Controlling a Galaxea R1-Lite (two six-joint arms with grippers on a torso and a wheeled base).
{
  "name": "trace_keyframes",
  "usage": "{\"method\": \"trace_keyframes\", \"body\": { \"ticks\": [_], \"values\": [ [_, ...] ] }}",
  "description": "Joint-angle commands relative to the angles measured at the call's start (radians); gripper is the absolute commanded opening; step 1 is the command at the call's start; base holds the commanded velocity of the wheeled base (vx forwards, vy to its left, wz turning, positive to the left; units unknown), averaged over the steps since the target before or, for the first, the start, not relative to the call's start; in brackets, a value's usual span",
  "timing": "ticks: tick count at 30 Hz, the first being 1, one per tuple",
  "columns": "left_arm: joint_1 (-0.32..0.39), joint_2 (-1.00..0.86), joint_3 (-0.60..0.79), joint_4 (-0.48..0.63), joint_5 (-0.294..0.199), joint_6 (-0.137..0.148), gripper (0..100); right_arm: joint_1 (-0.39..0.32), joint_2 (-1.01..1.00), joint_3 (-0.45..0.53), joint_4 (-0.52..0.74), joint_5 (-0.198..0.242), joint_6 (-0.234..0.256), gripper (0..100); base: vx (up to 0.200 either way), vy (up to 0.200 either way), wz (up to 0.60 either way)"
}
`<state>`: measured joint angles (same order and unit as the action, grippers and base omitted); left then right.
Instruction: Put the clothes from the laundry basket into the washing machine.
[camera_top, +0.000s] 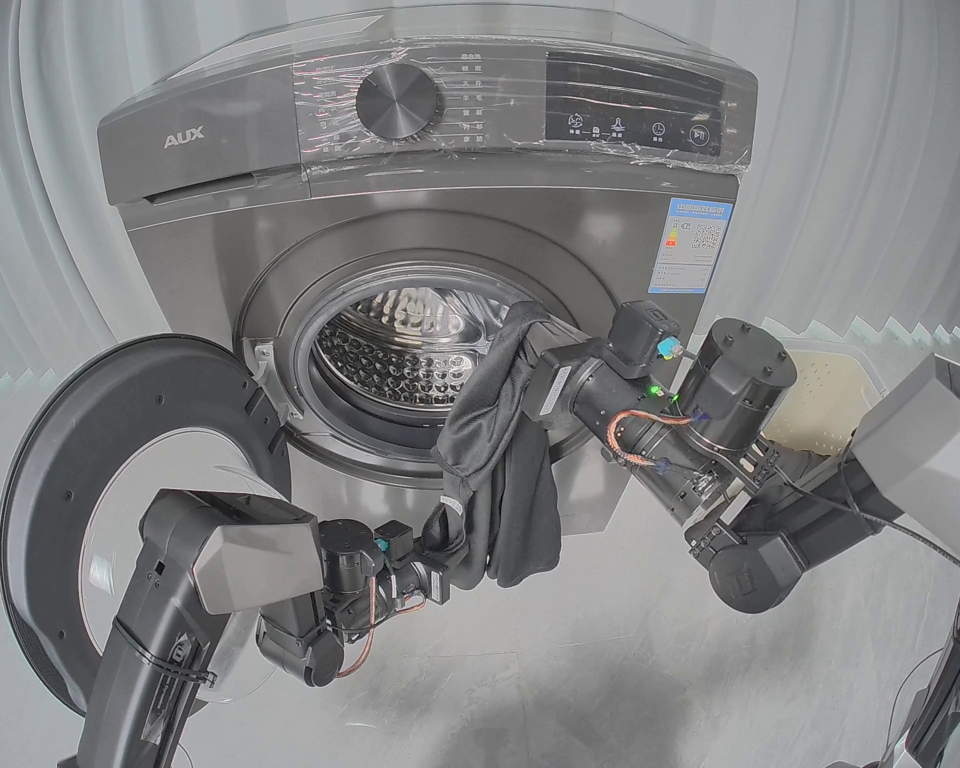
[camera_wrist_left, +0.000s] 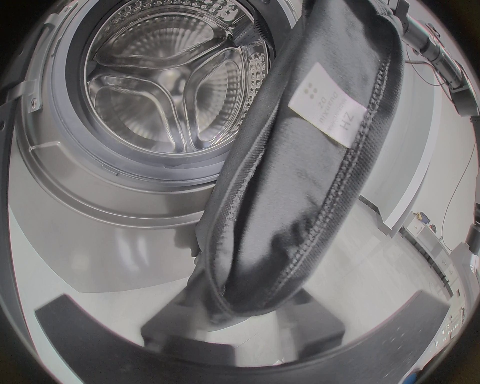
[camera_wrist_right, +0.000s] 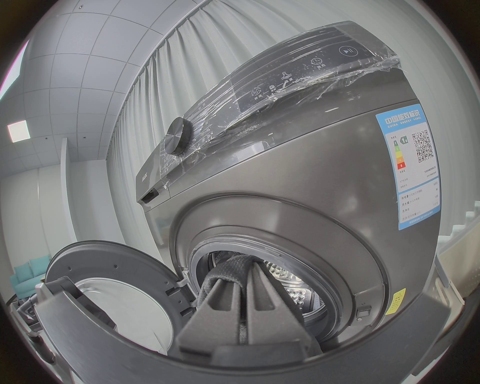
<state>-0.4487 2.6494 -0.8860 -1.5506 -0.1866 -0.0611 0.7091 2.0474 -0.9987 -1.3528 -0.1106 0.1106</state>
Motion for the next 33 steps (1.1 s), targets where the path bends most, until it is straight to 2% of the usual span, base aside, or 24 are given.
{"method": "trace_keyframes", "body": {
  "ticks": [1, 5, 13, 17, 23, 33],
  "values": [
    [0.001, -0.002, -0.001, 0.0, 0.003, -0.002, 0, -0.005, -0.01, 0.015, -0.002, -0.001, 0.0, 0, 0.0, 0.0, 0.0],
    [0.012, -0.048, 0.019, -0.005, 0.003, -0.002, 0, -0.027, -0.032, 0.058, -0.005, 0.0, 0.0, 0, 0.0, 0.0, 0.0],
    [0.036, -0.243, 0.18, -0.005, -0.002, -0.008, 0, -0.082, -0.076, 0.186, -0.026, 0.006, 0.0, 0, 0.0, 0.0, 0.0],
    [0.056, -0.347, 0.246, -0.005, -0.002, -0.006, 0, -0.132, -0.081, 0.255, -0.026, 0.008, 0.0, 0, 0.0, 0.0, 0.0],
    [0.084, -0.491, 0.315, -0.003, -0.008, -0.006, 0, -0.217, -0.075, 0.293, -0.025, 0.008, 0.004, 0, 0.0, 0.0, 0.0],
    [0.094, -0.588, 0.332, -0.003, -0.008, -0.009, 0, -0.289, -0.061, 0.407, -0.016, 0.005, 0.015, 0, 0.0, 0.0, 0.0]
  ]
}}
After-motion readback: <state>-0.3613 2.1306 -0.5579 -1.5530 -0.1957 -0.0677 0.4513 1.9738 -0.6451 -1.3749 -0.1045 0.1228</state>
